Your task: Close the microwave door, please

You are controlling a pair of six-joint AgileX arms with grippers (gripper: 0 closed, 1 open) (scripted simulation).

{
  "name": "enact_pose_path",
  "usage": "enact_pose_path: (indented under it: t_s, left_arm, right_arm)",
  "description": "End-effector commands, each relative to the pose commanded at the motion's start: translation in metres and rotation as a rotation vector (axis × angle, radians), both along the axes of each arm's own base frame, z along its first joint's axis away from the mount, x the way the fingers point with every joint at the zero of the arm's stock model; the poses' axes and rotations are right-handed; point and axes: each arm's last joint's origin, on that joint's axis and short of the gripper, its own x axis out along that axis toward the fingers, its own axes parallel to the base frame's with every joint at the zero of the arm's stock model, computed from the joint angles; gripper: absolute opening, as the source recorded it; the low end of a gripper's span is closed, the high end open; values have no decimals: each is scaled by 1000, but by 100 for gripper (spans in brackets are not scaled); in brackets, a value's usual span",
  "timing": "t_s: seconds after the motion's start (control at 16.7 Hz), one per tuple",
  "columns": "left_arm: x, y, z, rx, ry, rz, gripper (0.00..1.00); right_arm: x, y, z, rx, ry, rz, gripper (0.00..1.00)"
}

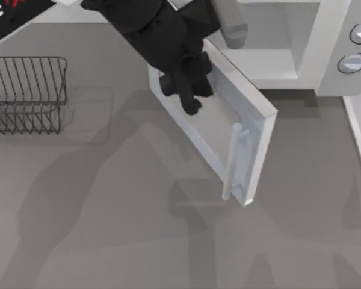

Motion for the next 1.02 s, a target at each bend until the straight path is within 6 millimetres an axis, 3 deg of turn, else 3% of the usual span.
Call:
enact_pose_path:
  t_s: [0.18, 0.6, 1.02]
  left_arm:
    - [0, 1, 0, 0, 1, 4, 0]
    - [0, -17, 1, -1, 0, 4, 0]
    - [-2, -18, -3, 5, 20, 5, 0]
  right_arm:
    - [0, 0, 0, 0, 0, 0, 100]
    - [0, 0, 0, 0, 0, 0, 100]
    - [0, 0, 0, 0, 0, 0, 100]
